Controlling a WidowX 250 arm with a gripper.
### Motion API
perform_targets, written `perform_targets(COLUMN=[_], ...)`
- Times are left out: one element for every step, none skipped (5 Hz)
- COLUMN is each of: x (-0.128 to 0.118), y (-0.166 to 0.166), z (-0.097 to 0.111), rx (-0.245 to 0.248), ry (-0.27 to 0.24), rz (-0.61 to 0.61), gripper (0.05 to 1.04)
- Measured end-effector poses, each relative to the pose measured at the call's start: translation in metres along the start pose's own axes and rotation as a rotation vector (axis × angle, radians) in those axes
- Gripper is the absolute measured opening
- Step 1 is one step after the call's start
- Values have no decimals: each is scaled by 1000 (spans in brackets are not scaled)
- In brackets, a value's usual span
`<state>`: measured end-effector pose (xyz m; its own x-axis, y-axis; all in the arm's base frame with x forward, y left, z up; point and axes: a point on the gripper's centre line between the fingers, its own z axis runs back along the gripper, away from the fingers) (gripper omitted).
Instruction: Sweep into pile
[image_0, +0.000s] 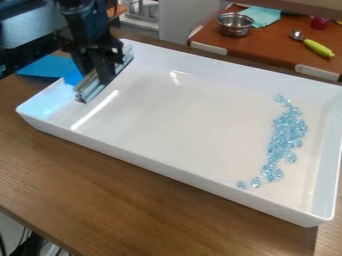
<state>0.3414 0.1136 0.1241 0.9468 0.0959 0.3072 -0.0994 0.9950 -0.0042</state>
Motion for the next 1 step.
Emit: perform_targets(x=[1], y=[-5], z=[-17], rx=[37], ry=[21], rz=[-5], gripper=[712])
